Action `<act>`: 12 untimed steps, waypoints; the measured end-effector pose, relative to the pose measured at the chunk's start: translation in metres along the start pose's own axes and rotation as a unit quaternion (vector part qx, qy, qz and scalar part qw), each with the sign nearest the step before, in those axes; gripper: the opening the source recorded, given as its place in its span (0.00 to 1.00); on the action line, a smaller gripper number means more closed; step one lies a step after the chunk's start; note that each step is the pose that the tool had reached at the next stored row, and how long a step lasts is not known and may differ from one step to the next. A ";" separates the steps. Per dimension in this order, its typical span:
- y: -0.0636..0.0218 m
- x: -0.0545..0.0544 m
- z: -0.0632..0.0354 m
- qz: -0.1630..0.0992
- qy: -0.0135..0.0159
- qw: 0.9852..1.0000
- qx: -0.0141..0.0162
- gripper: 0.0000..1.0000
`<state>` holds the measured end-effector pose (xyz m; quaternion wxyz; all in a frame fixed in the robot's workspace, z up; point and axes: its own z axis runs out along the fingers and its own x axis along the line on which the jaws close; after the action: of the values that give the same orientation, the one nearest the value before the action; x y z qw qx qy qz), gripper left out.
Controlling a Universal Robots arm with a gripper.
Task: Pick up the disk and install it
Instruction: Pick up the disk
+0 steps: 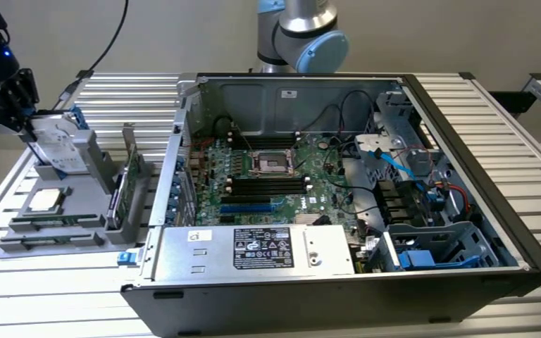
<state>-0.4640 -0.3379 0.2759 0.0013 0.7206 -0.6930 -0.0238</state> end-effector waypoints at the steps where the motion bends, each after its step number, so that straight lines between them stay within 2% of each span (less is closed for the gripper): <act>1: 0.0000 0.000 0.0000 0.001 0.000 1.000 0.000 0.33; 12: 0.0000 0.000 -0.0001 0.004 0.000 1.000 0.000 0.33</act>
<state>-0.4640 -0.3378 0.2760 0.0014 0.7178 -0.6958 -0.0238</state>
